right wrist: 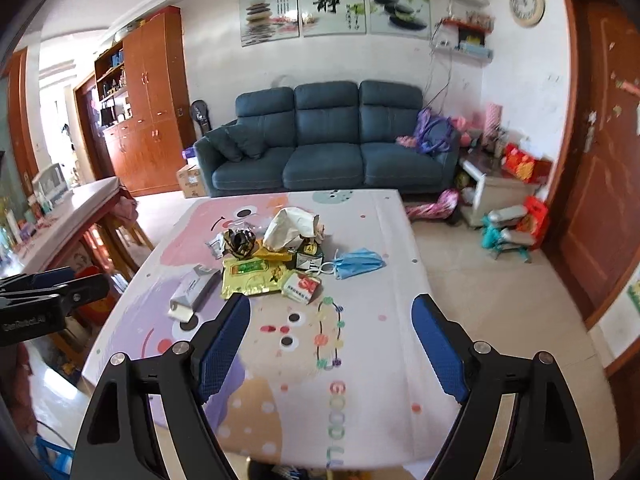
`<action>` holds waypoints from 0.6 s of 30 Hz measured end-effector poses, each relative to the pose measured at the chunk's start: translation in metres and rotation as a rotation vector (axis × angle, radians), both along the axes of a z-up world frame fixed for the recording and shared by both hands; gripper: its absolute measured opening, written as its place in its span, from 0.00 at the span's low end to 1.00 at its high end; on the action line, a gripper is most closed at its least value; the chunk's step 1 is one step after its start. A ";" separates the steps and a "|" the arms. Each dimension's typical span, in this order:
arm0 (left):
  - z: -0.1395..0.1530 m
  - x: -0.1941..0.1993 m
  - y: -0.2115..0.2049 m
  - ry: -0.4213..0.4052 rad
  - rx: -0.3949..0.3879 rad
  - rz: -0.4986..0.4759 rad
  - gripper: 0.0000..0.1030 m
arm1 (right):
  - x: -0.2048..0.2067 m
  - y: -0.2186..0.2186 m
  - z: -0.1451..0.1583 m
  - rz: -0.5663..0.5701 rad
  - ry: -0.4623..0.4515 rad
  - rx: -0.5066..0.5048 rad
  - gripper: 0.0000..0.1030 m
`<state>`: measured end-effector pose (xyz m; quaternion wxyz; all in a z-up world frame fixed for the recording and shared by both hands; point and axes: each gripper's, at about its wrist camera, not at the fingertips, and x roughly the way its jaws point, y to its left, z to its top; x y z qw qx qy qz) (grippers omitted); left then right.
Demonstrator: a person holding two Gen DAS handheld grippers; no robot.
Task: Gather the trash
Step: 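Raise both tools and move them back toward the remaining trash on the table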
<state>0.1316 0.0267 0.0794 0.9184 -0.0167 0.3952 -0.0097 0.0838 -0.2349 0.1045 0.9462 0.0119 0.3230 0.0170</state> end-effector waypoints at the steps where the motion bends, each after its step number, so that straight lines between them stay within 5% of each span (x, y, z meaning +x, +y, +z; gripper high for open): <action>1: -0.003 0.016 -0.006 0.006 0.012 0.001 0.71 | 0.015 -0.008 -0.003 0.009 0.012 0.010 0.82; 7: -0.029 0.137 -0.051 0.097 0.048 -0.010 0.71 | 0.114 -0.053 -0.029 0.066 0.116 0.025 0.82; 18: -0.098 0.300 -0.092 0.222 0.111 -0.048 0.71 | 0.278 -0.105 -0.106 0.119 0.317 0.142 0.82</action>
